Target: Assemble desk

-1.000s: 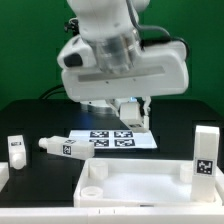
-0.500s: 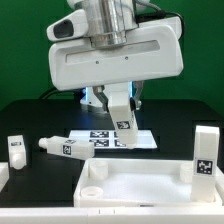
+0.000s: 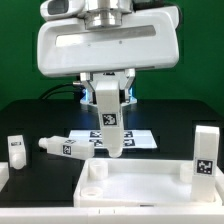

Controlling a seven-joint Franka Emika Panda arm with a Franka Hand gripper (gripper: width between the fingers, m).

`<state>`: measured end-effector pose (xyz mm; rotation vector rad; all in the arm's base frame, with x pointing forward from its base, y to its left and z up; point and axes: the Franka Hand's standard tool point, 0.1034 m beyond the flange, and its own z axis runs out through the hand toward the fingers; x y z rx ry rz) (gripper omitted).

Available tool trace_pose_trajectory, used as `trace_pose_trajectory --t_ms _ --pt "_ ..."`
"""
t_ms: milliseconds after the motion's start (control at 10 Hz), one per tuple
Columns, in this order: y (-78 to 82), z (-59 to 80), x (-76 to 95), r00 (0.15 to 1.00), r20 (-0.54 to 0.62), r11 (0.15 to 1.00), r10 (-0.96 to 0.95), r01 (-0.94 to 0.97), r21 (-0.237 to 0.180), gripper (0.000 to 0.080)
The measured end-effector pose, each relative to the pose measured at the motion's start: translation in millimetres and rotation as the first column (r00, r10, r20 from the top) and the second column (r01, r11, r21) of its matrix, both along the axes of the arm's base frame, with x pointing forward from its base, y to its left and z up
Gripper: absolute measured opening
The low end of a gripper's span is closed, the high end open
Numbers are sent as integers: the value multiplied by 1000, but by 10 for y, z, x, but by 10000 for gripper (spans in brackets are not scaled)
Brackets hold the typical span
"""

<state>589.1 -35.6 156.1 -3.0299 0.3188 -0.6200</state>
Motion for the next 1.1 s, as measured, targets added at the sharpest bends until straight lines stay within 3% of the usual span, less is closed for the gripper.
trace_pose_trajectory --t_ms 200,400,500,800,1100 --pt "-129 -128 71 998 61 998 14 -10 -63 285" --pt "-279 -116 324 997 68 996 35 -30 -80 285" --pt "-329 -150 329 997 72 996 33 -27 -87 285" --pt "-323 -263 319 994 101 993 35 -24 -114 285" --pt "-210 -338 326 993 110 994 33 -21 -110 285"
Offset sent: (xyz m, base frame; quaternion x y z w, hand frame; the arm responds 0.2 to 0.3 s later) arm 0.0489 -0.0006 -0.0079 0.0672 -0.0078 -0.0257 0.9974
